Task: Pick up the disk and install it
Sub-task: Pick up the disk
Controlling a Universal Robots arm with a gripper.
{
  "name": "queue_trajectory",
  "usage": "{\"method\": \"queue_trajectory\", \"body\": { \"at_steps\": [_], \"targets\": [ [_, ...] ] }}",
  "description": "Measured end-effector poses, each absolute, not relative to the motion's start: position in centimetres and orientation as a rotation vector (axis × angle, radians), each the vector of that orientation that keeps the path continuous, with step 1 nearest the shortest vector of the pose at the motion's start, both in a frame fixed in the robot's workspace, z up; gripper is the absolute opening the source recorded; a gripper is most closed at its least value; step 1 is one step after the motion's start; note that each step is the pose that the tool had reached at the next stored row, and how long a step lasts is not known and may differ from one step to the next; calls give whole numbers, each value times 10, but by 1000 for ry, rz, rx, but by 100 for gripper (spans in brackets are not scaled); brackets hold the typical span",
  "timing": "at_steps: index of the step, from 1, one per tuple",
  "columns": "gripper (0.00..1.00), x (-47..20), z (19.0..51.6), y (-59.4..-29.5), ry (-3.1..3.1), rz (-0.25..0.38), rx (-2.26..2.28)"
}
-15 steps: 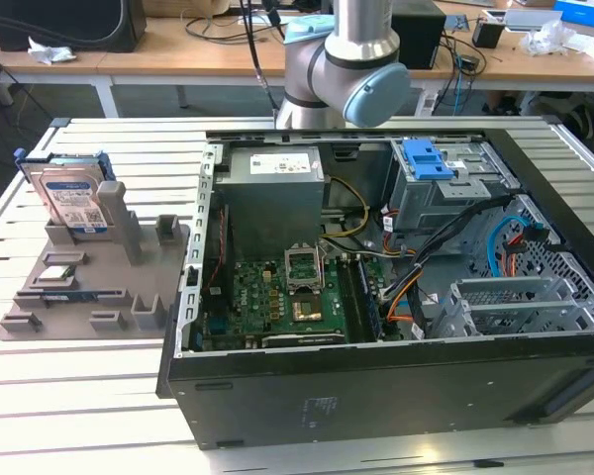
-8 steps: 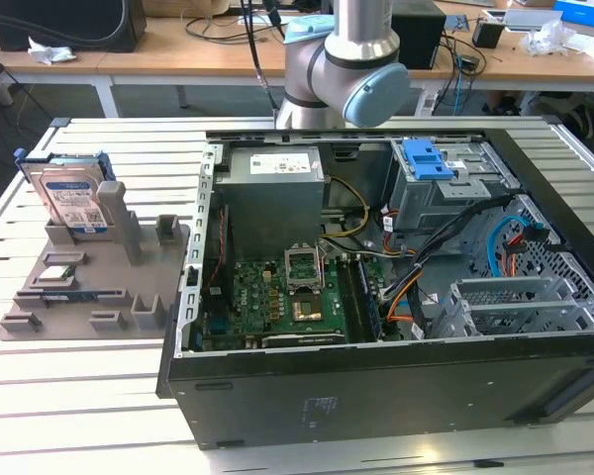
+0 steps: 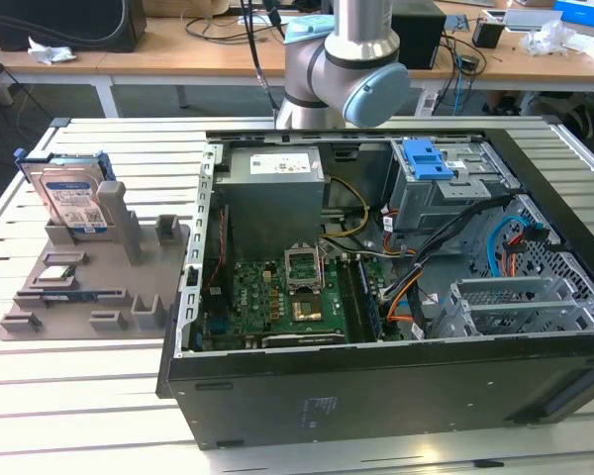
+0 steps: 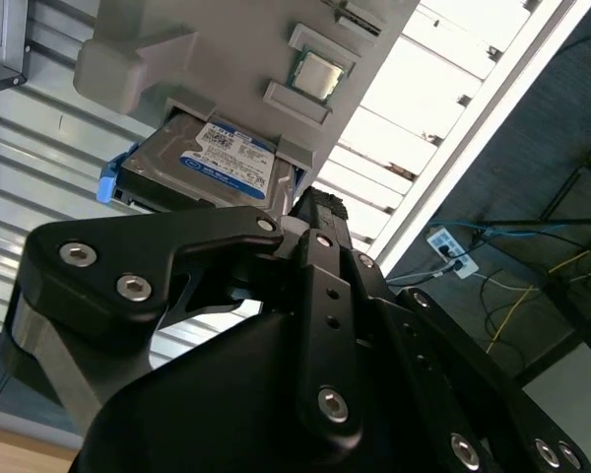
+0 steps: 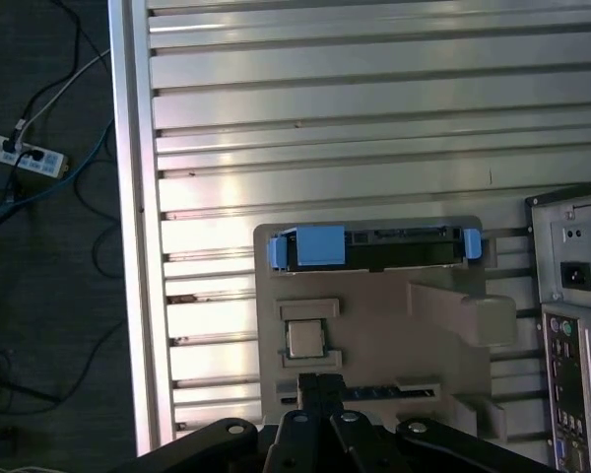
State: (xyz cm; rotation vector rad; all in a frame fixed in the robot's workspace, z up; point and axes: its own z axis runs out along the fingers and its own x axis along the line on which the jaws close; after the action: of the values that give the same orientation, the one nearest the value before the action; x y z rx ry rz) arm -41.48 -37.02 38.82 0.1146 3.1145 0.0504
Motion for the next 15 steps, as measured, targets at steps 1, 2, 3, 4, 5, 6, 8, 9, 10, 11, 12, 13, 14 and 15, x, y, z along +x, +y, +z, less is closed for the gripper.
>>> {"method": "queue_trajectory", "body": {
  "at_steps": [1, 2, 3, 4, 5, 6, 8, 9, 10, 11, 12, 13, 14, 15],
  "targets": [
    [10, -415, 388, -370, 3115, 50, 112],
    [10, -415, 388, -370, 3117, 51, 64],
    [10, -415, 388, -370, 3118, 52, 1],
    [10, -415, 388, -370, 3118, 52, -52],
    [10, -415, 388, -370, 3118, 53, -81],
    [10, -415, 388, -370, 3117, 53, -107],
    [10, -415, 388, -370, 3116, 53, -154],
    [10, -415, 388, -370, 3114, 54, -180],
    [10, -415, 388, -370, 3113, 54, -203],
    [10, -415, 388, -370, 3111, 54, -247],
    [10, -415, 388, -370, 3107, 55, -300],
    [10, -415, 388, -370, 3100, 56, -369],
    [10, -415, 388, -370, 3096, 56, -404],
    [10, -415, 388, -370, 3093, 56, -431]
  ]
}}
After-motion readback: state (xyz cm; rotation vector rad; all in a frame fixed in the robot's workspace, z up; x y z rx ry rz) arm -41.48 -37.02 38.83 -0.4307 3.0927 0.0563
